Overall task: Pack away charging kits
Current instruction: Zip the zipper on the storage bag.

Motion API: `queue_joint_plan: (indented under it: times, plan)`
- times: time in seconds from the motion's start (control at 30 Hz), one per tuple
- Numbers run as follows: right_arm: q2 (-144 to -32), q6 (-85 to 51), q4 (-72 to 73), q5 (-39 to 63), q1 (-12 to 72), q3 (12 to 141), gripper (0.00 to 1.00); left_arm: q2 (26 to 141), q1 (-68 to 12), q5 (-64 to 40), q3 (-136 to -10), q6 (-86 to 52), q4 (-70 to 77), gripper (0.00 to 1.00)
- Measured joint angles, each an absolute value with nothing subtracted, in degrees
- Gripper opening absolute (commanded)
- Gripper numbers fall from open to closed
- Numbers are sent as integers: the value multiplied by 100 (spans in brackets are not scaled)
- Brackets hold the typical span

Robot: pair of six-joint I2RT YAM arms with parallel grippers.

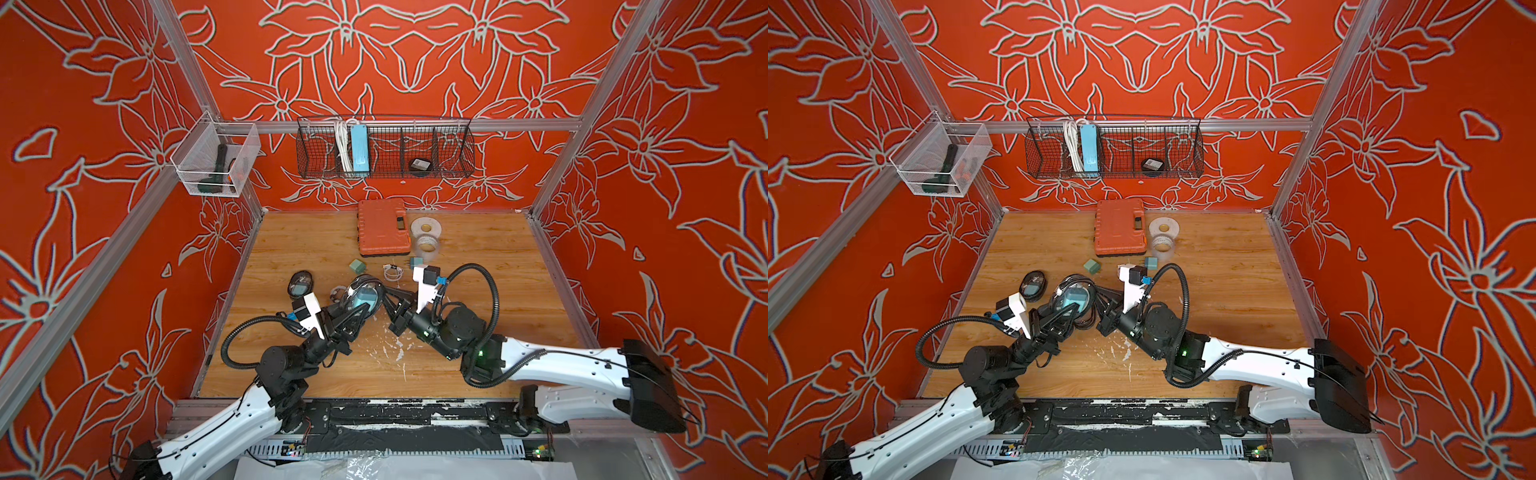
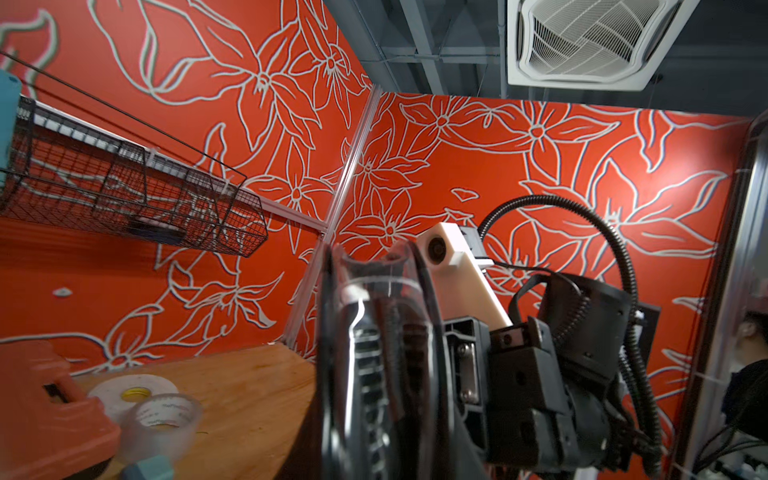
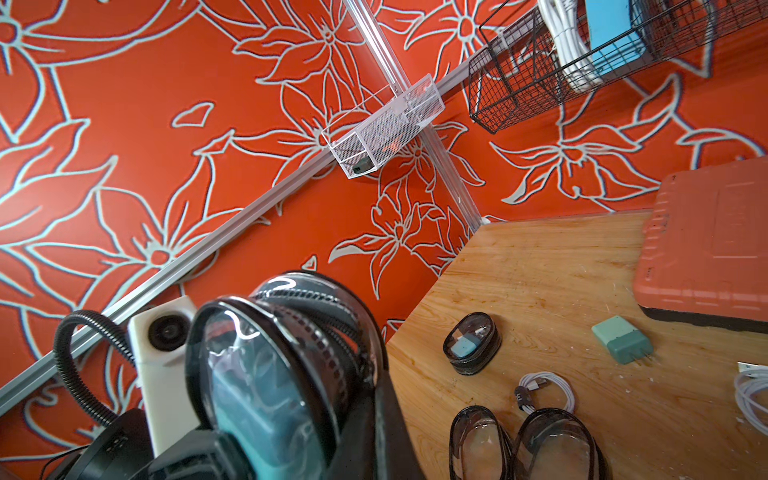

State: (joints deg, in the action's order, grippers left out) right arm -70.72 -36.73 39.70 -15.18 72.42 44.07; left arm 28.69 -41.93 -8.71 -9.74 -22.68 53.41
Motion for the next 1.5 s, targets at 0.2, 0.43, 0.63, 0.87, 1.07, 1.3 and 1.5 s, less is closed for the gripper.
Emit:
queue_joint_plan:
  times: [0.2,0.43,0.63,0.87,1.07,1.3,1.5]
  plan:
    - [-6659,-3164,3177,-1540,7087,4497,0,3186,-4195,-1111,-1490,-2252,4803,0]
    - [-5999,-1946,1177,-1068,6366,5094,0,4121,-4189,-1520,-2287,-2178,4488,0]
    - [-5752,-784,97,-1175,6069,5363,0,4775,-4191,-1828,-2698,-2095,4180,0]
    - [-5922,351,-563,-1487,5634,5671,0,5640,-4150,-2012,-3269,-2036,3898,0]
    - [-5924,871,-639,-1577,5194,5505,0,6270,-4130,-2058,-3767,-1944,3424,0]
    - [-5813,1092,-648,-1240,4584,5304,0,7046,-4123,-2353,-4458,-1861,2895,0]
    - [-5795,1253,-646,-690,4036,5196,0,7618,-4123,-2617,-5000,-1802,2239,0]
